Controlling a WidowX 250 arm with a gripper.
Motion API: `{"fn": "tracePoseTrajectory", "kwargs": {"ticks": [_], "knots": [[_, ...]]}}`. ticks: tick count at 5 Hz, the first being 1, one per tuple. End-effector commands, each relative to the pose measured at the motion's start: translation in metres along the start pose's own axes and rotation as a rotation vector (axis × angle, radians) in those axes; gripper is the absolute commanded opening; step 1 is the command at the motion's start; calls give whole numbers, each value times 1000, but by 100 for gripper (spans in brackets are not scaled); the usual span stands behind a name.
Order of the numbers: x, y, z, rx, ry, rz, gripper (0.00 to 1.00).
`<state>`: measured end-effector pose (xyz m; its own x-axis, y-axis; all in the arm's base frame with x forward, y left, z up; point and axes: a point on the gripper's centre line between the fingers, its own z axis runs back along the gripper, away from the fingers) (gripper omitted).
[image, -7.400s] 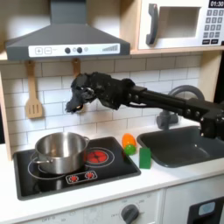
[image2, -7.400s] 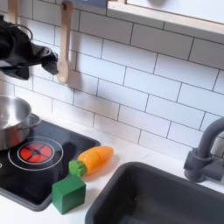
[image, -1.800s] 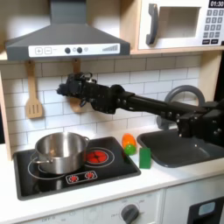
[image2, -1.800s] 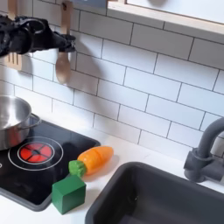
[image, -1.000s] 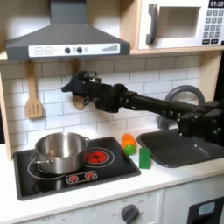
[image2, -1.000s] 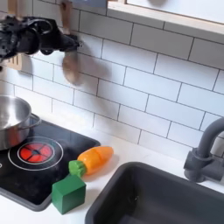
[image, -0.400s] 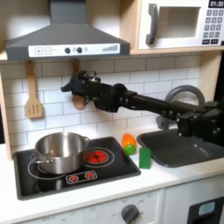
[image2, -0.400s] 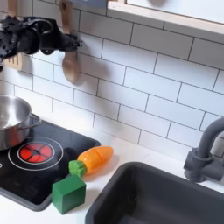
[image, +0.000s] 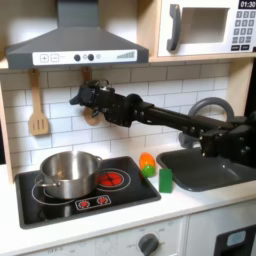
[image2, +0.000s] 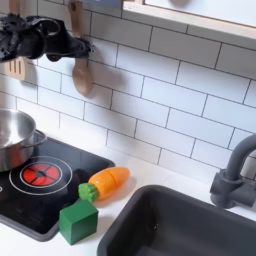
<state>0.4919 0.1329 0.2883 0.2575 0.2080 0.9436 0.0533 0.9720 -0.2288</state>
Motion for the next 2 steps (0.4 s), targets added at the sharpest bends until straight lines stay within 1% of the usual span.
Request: {"fn": "tracePoseTrajectory", "kwargs": {"ticks": [1, 2], "knots": [[-3, 7, 13, -14, 10, 17, 0], [1, 7, 20, -25, 19, 24, 0]]}}
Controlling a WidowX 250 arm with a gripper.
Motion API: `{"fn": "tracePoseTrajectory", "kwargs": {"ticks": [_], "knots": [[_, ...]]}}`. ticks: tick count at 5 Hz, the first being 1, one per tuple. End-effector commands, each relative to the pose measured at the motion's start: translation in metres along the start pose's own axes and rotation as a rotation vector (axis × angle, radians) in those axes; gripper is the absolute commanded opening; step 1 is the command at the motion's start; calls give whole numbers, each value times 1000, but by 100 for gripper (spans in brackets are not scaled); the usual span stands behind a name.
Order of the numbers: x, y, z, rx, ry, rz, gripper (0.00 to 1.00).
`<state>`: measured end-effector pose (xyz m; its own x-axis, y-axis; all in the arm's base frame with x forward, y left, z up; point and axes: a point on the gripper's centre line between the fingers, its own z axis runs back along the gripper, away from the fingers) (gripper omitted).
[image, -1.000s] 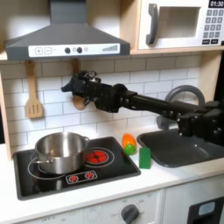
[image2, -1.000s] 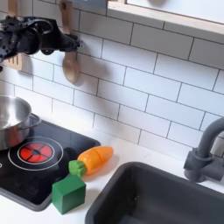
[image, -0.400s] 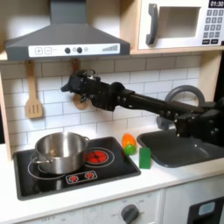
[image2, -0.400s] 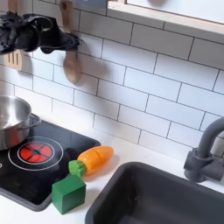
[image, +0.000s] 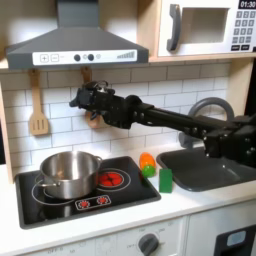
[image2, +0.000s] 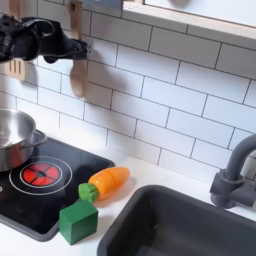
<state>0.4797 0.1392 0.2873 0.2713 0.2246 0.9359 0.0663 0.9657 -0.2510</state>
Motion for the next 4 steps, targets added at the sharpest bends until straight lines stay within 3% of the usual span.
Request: {"fn": "tracePoseTrajectory", "kwargs": {"ticks": [1, 4], "knots": [[0, -1, 13, -25, 32, -3, 0], [9, 0, 14, -31, 0, 19, 0]]}}
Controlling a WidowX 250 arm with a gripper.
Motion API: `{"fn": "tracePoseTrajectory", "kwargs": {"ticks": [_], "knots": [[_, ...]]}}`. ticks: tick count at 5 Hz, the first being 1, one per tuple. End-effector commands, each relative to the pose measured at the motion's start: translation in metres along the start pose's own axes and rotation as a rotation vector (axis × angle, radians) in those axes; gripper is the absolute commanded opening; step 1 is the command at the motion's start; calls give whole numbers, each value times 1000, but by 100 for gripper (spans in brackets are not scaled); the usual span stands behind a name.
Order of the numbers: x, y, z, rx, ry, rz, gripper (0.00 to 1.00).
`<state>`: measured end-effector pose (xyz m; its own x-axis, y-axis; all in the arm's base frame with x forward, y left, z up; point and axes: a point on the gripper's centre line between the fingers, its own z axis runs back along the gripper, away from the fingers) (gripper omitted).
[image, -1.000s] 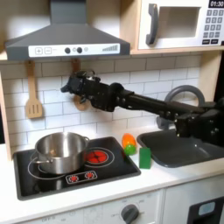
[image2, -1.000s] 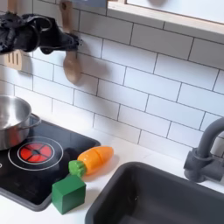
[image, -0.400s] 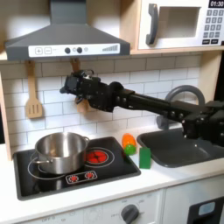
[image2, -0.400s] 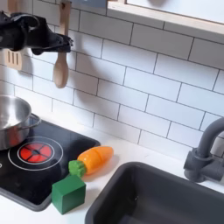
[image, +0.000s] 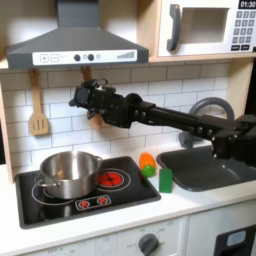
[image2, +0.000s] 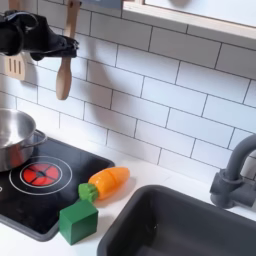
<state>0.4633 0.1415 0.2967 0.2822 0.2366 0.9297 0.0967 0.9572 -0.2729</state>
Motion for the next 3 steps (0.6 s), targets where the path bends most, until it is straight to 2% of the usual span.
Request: {"fn": "tracePoseTrajectory", "kwargs": {"ticks": [1, 2, 3], "knots": [[10, 0, -7, 7, -14, 9, 0], [16, 2, -2, 0, -13, 17, 0], [9, 1, -2, 2, 8, 25, 0]]}}
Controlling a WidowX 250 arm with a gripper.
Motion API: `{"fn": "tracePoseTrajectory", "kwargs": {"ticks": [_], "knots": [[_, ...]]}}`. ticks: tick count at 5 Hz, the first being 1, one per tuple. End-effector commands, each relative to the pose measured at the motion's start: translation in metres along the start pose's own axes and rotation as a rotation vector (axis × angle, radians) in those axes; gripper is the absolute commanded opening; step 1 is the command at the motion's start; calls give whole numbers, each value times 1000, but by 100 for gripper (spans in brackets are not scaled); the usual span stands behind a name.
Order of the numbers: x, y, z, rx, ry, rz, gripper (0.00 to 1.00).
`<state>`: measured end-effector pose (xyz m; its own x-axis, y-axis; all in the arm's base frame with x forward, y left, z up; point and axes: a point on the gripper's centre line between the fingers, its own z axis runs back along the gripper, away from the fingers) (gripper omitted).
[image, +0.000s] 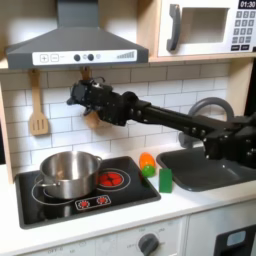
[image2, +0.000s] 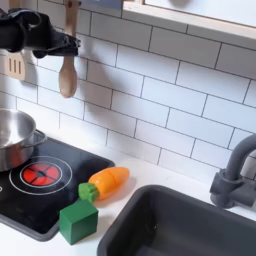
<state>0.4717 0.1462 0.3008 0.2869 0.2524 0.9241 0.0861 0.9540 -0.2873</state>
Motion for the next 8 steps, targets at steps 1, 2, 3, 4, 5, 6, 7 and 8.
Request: {"fn": "tracePoseTrajectory", "kwargs": {"ticks": [1, 2, 3, 4, 5, 6, 7, 8], "knots": [[2, -3, 3, -7, 4, 29, 0], [-1, -2, 2, -10, 14, 33, 0], [0, -2, -2, -11, 10, 34, 0], [2, -6, 3, -24, 7, 40, 0], [-5, -6, 8, -25, 33, 45, 0], [-10, -8, 7, -34, 63, 52, 0], [2, -14, 19, -44, 48, 67, 0], [17, -12, 30, -32, 11, 53, 0]]}}
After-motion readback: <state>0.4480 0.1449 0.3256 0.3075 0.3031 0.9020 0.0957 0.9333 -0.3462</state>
